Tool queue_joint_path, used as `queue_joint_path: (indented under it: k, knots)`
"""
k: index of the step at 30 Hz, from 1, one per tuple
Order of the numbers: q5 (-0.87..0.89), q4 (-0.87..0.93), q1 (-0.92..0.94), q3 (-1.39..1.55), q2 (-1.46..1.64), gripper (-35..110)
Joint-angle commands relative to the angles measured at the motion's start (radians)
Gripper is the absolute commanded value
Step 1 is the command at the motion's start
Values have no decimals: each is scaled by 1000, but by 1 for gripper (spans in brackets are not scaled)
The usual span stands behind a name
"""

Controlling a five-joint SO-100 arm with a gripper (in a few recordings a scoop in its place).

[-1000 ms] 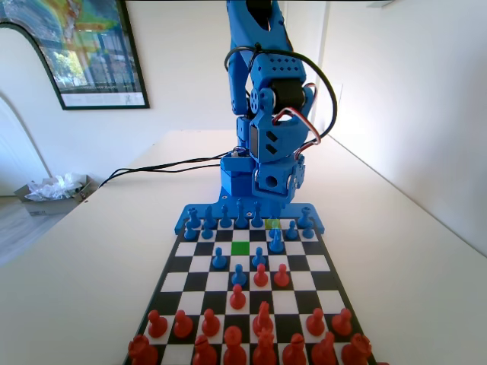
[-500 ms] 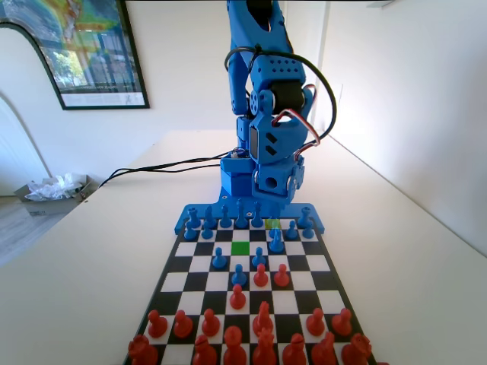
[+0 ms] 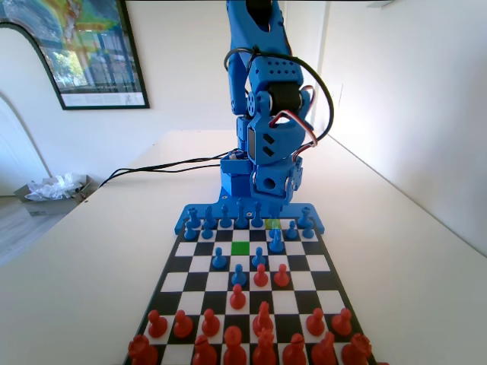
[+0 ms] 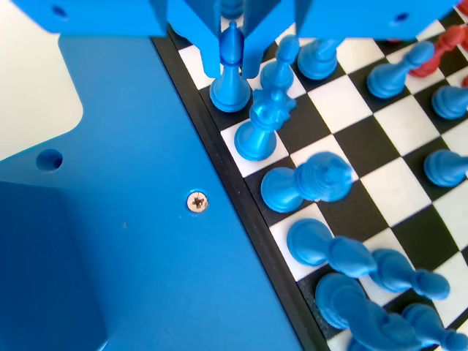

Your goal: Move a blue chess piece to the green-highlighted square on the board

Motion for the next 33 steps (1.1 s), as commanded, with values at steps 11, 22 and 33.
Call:
queue_joint_path:
  k: [11,22,33]
  knots:
    - [95,359,-28,-270,28,1]
    - [181,511,80,-417,54,1]
    - [233,499,301,-518,40,1]
